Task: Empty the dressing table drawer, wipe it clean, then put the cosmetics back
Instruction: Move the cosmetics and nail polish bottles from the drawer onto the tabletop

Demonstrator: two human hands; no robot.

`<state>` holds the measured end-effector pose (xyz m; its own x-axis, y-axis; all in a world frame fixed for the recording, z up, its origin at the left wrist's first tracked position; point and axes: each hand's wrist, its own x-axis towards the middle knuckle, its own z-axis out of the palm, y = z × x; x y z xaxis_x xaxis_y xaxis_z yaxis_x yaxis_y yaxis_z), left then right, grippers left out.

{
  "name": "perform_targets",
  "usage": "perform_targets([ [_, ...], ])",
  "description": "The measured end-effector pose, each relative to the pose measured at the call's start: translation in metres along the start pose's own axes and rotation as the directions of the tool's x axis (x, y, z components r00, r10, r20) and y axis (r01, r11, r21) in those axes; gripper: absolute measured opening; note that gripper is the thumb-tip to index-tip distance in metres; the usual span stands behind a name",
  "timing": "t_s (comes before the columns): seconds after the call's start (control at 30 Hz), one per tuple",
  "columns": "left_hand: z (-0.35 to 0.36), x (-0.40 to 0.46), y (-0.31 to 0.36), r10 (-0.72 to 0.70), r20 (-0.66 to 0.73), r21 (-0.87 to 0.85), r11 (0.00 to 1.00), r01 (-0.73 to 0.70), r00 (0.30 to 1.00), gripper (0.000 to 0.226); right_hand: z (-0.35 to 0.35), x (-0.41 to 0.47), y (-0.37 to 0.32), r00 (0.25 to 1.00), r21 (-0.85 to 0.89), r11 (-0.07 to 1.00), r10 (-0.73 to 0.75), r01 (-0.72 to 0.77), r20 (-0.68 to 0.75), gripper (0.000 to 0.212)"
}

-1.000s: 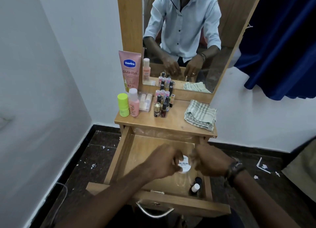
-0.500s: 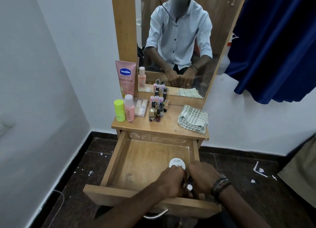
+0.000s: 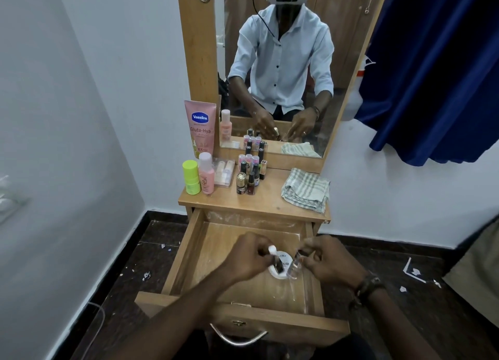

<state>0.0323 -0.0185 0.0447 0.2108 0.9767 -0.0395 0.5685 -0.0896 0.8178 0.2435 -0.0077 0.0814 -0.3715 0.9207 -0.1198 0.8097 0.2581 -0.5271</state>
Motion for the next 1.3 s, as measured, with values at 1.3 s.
perform_targets([
  [1.3, -0.058, 0.058, 0.009, 0.045, -0.734, 0.043, 0.999, -0.020, 0.678, 0.027, 0.029, 0.125, -0.090, 0.862, 0.062, 0.998, 0.041, -0.011, -0.506, 0.063],
])
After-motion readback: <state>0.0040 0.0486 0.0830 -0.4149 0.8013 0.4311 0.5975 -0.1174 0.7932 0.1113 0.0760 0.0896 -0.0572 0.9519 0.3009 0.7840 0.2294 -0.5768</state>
